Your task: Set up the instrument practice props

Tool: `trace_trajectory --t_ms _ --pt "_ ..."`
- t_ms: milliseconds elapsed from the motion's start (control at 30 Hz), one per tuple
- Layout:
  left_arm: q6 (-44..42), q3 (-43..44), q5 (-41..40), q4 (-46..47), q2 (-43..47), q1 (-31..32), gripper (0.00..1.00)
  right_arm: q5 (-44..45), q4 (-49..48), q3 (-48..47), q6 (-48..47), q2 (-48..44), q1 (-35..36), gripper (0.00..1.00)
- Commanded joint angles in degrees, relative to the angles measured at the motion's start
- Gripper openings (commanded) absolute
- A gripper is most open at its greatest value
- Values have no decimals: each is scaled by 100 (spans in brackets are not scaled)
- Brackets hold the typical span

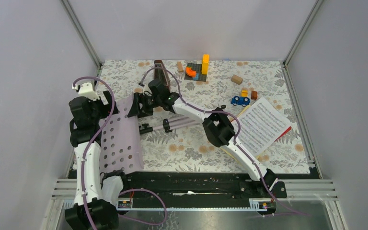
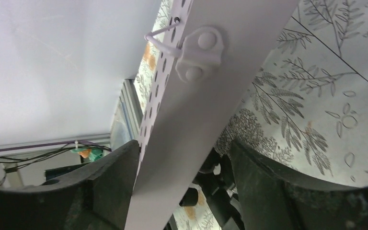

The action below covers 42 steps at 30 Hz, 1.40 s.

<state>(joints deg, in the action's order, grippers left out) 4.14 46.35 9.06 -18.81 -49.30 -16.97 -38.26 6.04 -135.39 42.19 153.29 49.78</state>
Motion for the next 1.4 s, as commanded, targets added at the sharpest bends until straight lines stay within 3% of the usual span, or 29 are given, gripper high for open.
trace_trajectory --t_ms 0,67,167,367,633,967,1367 --pt "-113 37 -38 291 184 -28 99 -257 -937 -407 733 229 108 72" --pt "-140 19 -56 274 229 -30 99 -334 -1233 -473 1005 281 113 64" --pt "-166 15 -98 272 256 -30 99 -306 -1281 -631 1102 245 92 45" --pt "-132 213 -85 229 125 -28 99 -35 -967 -540 1049 -336 -135 20" --pt "139 1003 212 119 -367 -30 99 290 -367 -393 689 -1297 -421 4" --pt "733 2425 628 -218 -928 -29 99 402 -372 -625 637 -2151 -868 0" --pt "1128 2348 1044 -314 -961 -29 99 73 -1152 -895 1348 -2743 -1622 0"
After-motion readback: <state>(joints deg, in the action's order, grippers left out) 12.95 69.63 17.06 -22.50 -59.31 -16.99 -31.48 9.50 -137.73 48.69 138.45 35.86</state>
